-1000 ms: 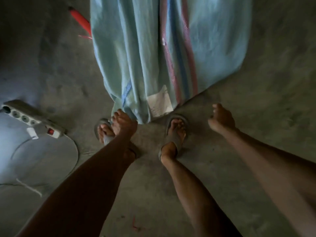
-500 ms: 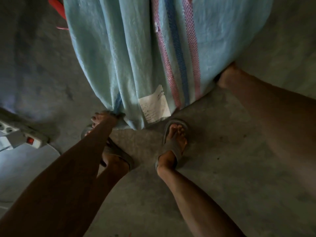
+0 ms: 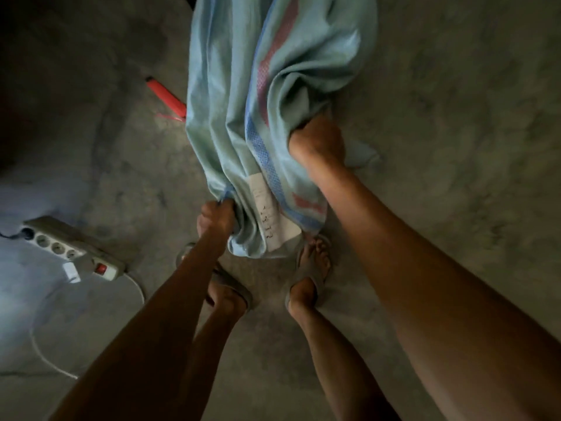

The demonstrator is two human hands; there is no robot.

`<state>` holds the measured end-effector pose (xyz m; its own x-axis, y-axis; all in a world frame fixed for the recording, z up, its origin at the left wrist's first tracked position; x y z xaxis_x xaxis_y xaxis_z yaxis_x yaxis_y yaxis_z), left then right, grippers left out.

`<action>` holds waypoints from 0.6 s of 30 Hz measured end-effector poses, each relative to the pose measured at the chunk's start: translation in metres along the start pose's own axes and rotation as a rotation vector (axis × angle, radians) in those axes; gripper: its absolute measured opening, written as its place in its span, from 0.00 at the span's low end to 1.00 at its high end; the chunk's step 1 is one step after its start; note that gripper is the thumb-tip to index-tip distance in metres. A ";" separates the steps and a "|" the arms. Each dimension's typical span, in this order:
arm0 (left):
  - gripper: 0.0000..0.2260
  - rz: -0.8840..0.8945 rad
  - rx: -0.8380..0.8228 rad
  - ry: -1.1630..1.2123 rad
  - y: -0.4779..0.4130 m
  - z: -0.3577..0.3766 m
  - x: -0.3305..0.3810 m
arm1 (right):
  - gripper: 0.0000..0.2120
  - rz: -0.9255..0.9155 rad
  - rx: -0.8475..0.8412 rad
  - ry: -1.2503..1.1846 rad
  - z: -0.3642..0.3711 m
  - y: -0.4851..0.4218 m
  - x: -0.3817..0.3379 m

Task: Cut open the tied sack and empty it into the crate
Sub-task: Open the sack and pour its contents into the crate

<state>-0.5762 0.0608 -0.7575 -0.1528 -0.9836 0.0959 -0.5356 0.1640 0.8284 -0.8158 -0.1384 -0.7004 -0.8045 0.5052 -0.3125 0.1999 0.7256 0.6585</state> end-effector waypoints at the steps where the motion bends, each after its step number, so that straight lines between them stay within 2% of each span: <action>1: 0.23 0.007 0.005 0.044 -0.006 -0.009 0.006 | 0.21 -0.004 -0.009 0.067 -0.010 0.000 -0.014; 2: 0.23 0.010 0.003 0.042 -0.017 -0.015 0.008 | 0.22 -0.036 0.036 0.126 -0.001 -0.003 0.000; 3: 0.22 0.012 -0.009 0.010 -0.028 -0.017 0.008 | 0.22 -0.100 -0.018 0.185 0.017 -0.010 0.004; 5: 0.20 0.043 -0.059 -0.090 -0.042 -0.014 0.003 | 0.18 -0.344 0.114 0.230 0.028 -0.005 0.014; 6: 0.18 0.068 -0.062 -0.120 -0.045 -0.010 0.000 | 0.14 -0.443 0.233 0.187 0.024 -0.007 0.019; 7: 0.17 0.079 -0.057 -0.130 -0.050 -0.007 -0.008 | 0.12 -0.491 0.267 0.099 0.021 -0.005 0.026; 9: 0.17 0.063 -0.020 -0.111 -0.059 -0.003 -0.026 | 0.10 -0.496 0.280 -0.057 0.016 0.006 0.052; 11: 0.18 0.036 0.008 -0.085 -0.060 0.001 -0.042 | 0.09 -0.462 0.357 -0.064 0.001 0.015 0.078; 13: 0.18 0.026 0.024 -0.078 -0.058 0.007 -0.051 | 0.18 -0.383 0.433 0.192 -0.018 0.007 0.105; 14: 0.18 0.027 0.034 -0.085 -0.056 0.009 -0.053 | 0.27 -0.323 0.402 0.357 -0.021 0.002 0.116; 16: 0.18 0.041 0.052 -0.129 -0.050 0.014 -0.054 | 0.51 -0.261 0.237 0.574 -0.013 -0.015 0.133; 17: 0.18 0.049 0.058 -0.154 -0.047 0.016 -0.054 | 0.59 -0.267 0.133 0.616 -0.008 -0.025 0.136; 18: 0.18 0.059 0.059 -0.174 -0.044 0.019 -0.052 | 0.63 -0.270 0.062 0.649 -0.005 -0.034 0.138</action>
<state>-0.5608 0.1058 -0.8092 -0.3242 -0.9451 0.0419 -0.5684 0.2300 0.7900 -0.9367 -0.0960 -0.7628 -0.9977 -0.0636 0.0249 -0.0382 0.8213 0.5693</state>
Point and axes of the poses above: each hand's wrist, its own y-axis away from the middle knuckle, its own z-axis out of the palm, x = y × z, the point moved 10 cm from there along -y, towards the middle knuckle, and after that the axes turned 3 degrees about -z, right-handed, at the moved point
